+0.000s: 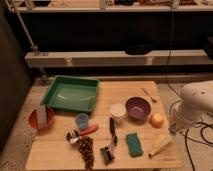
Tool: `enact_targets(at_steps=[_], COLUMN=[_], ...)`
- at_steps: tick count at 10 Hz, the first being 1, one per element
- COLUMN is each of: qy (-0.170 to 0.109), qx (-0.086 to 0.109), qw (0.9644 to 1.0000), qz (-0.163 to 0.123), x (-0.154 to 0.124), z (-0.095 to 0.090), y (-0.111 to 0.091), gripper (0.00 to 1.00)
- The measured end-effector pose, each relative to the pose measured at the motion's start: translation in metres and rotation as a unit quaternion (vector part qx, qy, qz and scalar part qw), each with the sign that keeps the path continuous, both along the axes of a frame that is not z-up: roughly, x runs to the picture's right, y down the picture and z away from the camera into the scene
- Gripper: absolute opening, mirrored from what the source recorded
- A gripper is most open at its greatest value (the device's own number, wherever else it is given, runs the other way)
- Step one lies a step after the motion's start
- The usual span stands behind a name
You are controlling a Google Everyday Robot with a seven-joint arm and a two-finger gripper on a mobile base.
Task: Place towel in purple bowl
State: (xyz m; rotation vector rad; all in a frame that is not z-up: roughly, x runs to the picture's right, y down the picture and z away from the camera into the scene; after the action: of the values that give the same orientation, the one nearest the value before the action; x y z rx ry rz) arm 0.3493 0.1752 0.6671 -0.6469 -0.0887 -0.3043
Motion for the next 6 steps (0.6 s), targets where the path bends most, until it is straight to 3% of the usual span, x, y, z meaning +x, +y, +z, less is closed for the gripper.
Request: enact_targets(at_steps=[2,3,6], qy=[-0.026,-0.065,-0.12], qx=[0.01,0.031,0.08], qw=[0.9989,0.9955,0.9854], qz=[0.037,0.061,0.091], x=[0.03,0.042,0.063], z=[0.005,0.0,-0.012], y=[0.002,0.0,-0.005], gripper=[0.0,0.0,0.0])
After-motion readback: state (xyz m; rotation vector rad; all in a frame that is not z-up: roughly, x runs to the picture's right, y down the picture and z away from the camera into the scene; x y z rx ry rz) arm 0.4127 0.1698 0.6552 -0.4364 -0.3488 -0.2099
